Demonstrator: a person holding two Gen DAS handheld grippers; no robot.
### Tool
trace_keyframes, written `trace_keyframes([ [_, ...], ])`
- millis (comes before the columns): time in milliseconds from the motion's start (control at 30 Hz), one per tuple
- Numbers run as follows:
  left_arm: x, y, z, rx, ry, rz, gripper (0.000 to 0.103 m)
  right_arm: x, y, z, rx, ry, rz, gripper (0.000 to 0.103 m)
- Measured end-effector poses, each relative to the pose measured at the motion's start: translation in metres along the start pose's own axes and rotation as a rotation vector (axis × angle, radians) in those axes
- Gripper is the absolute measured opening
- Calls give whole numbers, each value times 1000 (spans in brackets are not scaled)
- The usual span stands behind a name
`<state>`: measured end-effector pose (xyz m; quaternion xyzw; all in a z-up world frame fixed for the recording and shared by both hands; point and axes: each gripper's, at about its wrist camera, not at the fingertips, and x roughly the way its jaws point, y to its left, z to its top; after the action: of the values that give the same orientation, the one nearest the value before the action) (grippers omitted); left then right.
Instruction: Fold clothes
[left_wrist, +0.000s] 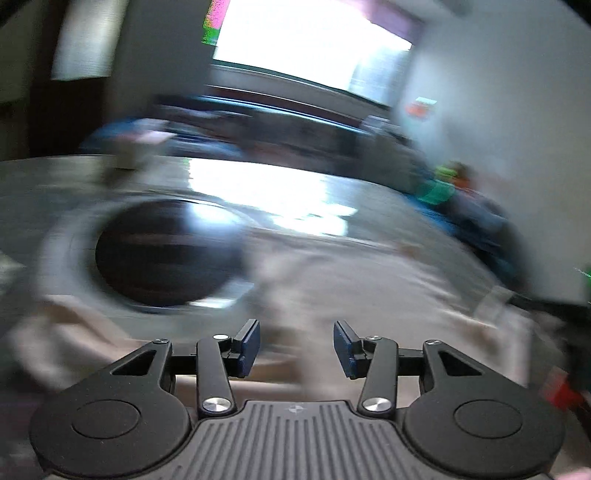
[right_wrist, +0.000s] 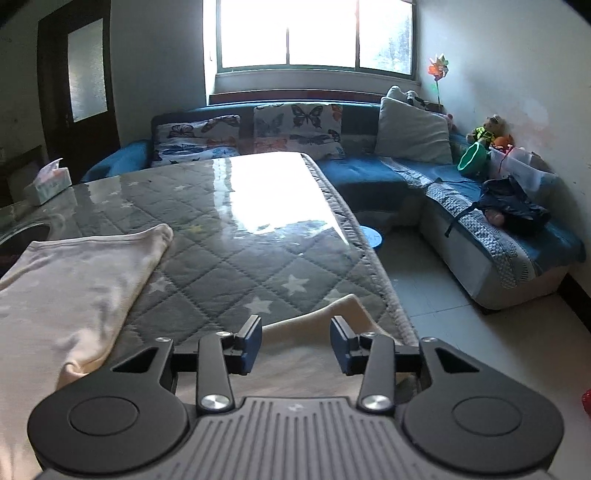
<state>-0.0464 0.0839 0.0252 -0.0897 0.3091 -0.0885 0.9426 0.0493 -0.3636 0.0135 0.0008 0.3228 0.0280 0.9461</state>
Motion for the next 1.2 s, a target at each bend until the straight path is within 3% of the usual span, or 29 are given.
trace_keyframes([
  [133, 2, 44, 9, -18, -44, 237, 47, -2, 4, -2, 10, 3, 6, 42],
  [233, 11, 67, 15, 10, -36, 335, 46, -3, 5, -5, 18, 9, 6, 45],
  [533, 44, 101, 18, 36, 46, 373, 45, -2, 6, -11, 29, 31, 2, 45],
  [633, 45, 100, 13, 62, 46, 351, 30, -2, 6, -12, 25, 37, -3, 45],
  [667, 46, 99, 12, 74, 43, 346, 18, -1, 6, -13, 26, 39, -4, 45],
  [700, 45, 97, 11, 84, 36, 351, 13, -1, 7, -13, 25, 40, -6, 46],
  [800, 36, 95, 11, 61, -14, 406, 8, 1, 7, -14, 23, 47, -10, 46],
  [867, 30, 95, 10, 37, -47, 444, 8, 2, 8, -16, 16, 49, -13, 47],
  [967, 33, 98, 8, 27, -28, 466, 9, 3, 8, -16, 14, 48, -13, 50],
  [1067, 35, 99, 7, 16, -19, 479, 19, 4, 8, -15, 12, 48, -14, 51],
  [1167, 29, 93, 9, 2, -35, 499, 38, 3, 8, -15, 10, 47, -13, 52],
  [1200, 25, 89, 10, 3, -43, 508, 38, 2, 9, -15, 10, 47, -12, 52],
])
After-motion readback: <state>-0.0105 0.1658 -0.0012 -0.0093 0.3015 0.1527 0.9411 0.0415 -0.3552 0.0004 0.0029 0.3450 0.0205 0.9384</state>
